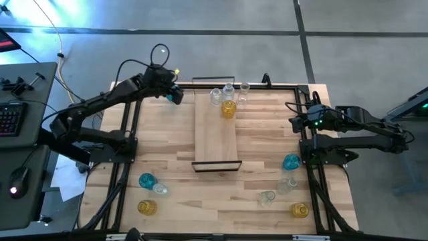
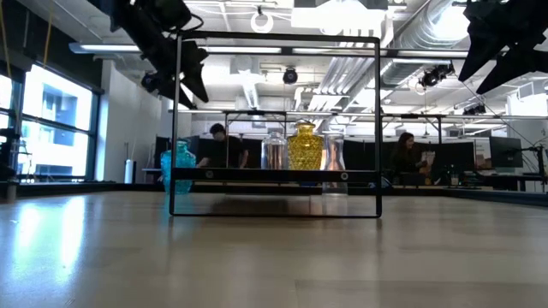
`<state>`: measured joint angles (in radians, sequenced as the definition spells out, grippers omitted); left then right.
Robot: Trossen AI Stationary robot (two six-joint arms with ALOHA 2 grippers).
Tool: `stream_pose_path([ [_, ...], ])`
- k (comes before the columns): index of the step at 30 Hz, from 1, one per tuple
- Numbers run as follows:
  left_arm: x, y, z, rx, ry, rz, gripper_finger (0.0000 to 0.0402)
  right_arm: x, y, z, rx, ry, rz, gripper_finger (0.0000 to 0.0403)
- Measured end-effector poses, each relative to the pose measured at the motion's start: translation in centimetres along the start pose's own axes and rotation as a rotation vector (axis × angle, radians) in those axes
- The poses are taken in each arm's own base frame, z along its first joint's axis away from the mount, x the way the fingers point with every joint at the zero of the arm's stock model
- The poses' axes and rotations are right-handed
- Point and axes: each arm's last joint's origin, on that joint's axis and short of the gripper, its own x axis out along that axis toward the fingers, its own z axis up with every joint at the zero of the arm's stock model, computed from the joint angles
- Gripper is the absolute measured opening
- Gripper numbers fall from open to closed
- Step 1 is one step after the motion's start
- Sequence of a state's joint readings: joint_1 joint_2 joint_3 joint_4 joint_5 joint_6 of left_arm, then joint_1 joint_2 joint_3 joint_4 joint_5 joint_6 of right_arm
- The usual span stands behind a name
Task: Sort vases onto shelf
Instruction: Put the top blue flower vase on the shelf
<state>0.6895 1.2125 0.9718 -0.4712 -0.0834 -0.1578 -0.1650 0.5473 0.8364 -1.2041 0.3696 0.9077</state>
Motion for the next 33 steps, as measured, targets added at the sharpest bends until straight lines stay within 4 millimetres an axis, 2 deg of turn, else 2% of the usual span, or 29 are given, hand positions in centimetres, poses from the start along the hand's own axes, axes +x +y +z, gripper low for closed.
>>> stream_pose_path([
  [9,0.2,2.6,0.3,-0.025,0.005,0.016,0.0263,0.0,0.0,0.0,0.005,-0.006,0.0,0.0243],
  [15,1.2,4.3,0.2,-0.087,0.04,0.027,0.0265,0.0,0.2,0.1,-0.008,-0.01,0.019,0.0243],
  [28,1.1,6.1,-1.0,-0.066,0.164,0.043,0.0302,0.0,0.3,0.1,0.027,0.006,0.041,0.0243],
  [33,0.7,6.4,-0.4,-0.03,0.166,0.075,0.0303,0.0,0.3,0.1,0.072,0.013,0.047,0.0243],
])
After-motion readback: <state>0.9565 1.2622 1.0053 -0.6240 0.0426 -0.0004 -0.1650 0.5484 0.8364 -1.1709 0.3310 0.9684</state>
